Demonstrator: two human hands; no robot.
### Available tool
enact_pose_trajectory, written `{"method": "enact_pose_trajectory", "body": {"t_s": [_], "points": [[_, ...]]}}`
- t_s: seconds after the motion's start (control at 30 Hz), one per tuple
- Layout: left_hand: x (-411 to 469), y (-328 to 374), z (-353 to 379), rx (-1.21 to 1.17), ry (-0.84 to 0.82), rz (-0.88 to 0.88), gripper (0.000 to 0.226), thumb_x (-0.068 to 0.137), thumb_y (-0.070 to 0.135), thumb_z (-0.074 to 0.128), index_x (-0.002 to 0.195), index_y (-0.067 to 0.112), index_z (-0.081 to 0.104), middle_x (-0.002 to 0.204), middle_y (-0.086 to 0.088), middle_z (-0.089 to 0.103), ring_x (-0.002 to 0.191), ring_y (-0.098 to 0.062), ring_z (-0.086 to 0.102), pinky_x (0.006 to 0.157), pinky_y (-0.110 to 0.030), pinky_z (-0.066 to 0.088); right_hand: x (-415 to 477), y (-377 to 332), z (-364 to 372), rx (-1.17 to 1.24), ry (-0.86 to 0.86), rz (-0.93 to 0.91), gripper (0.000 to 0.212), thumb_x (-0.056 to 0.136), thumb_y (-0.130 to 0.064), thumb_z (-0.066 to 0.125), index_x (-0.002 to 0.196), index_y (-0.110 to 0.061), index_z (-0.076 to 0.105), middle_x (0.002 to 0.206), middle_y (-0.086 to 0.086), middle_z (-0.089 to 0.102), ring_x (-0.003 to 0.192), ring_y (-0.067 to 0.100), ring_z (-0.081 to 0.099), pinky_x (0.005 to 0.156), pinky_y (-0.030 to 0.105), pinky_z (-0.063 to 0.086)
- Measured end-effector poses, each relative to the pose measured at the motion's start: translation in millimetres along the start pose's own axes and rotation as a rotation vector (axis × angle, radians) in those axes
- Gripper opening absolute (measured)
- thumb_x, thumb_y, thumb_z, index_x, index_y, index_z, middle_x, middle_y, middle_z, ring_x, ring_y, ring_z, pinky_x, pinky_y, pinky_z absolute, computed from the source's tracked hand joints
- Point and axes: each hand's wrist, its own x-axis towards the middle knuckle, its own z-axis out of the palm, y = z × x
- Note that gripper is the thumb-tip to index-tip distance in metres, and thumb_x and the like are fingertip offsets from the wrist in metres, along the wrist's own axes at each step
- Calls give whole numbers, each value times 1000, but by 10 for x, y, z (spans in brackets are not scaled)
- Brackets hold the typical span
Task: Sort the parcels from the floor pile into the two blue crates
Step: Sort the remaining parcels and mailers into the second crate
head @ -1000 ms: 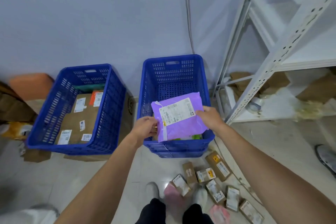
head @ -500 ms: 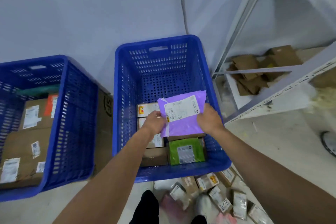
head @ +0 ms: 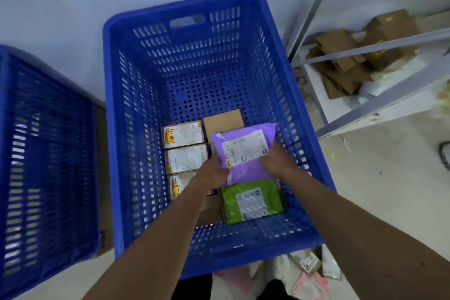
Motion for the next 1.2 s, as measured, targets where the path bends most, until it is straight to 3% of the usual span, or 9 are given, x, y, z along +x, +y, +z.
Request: {"method": "enact_pose_trajectory", "body": {"t_s": [0.23, 0.33, 0.43, 0.57, 0.73, 0.83, 0.93, 1.07, 1.2], "points": [[-633, 346, -212, 137, 40, -59, 54, 94, 25, 55, 146, 16, 43, 141, -9, 56, 120, -31, 58, 93, -35, 50, -424, -98, -213, -70, -77, 49, 78, 97, -32, 49, 152, 7, 10, 157, 24, 23, 143, 39, 31, 115, 41, 33], [-1057, 577, -306, 122, 64, -28, 56, 103, 36, 50, 154, 20, 35, 150, -8, 49, 129, -31, 53, 99, -33, 46, -809, -159, -521, -93, -88, -3, 74, 96, -31, 49, 152, 5, 16, 158, 22, 26, 142, 37, 33, 113, 40, 35], [-1543, 752, -335, 57, 88, -14, 70, 99, 54, 49, 158, 23, 27, 156, -7, 43, 137, -29, 47, 112, -40, 39, -1241, -185, -847, -120, -110, -51, 70, 96, -30, 46, 154, 1, 20, 159, 18, 28, 141, 34, 37, 110, 38, 37], [-2140, 984, -256, 7, 144, 26, 72, 98, 57, 50, 156, 20, 33, 153, -8, 46, 135, -30, 49, 112, -42, 40, -1709, -99, -1180, -148, -93, -148, 54, 95, -30, 50, 141, -3, 44, 146, 16, 48, 131, 32, 50, 100, 32, 42], [-2856, 1118, -97, -63, 229, 64, 67, 98, 55, 50, 153, 18, 38, 149, -10, 51, 132, -29, 53, 112, -44, 41, -2232, 87, -1388, -209, -95, -184, 44, 97, -29, 48, 133, -3, 51, 138, 18, 54, 121, 33, 55, 90, 31, 43], [-3047, 1028, -75, -100, 266, 96, 77, 84, 70, 54, 145, 23, 49, 139, -6, 62, 123, -23, 60, 107, -45, 47, -2382, 212, -1354, -196, -79, -199, 37, 95, -32, 49, 119, -6, 60, 123, 16, 63, 97, 30, 59, 78, 32, 45], [-3460, 988, -23, -107, 340, 148, 53, 88, 62, 59, 129, 27, 59, 116, -4, 71, 105, -20, 67, 97, -39, 53, -2638, 364, -1304, -217, -69, -215, 30, 95, -34, 49, 105, -9, 62, 107, 14, 63, 86, 28, 54, 72, 30, 41], [-3933, 798, 93, -120, 387, 185, 44, 91, 57, 61, 124, 29, 63, 112, -1, 72, 106, -20, 66, 98, -41, 52, -2998, 543, -1207, -239, -61, -258, 29, 97, -36, 44, 87, -12, 57, 96, 10, 60, 83, 28, 55, 70, 31, 41], [-4342, 369, 263, -133, 389, 206, 42, 83, 62, 63, 112, 32, 69, 108, -1, 73, 105, -25, 68, 100, -43, 52, -3410, 768, -1009, -236, -40, -247, 38, 97, -30, 39, 108, -6, 67, 116, 18, 64, 105, 35, 60, 82, 35, 44]]}}
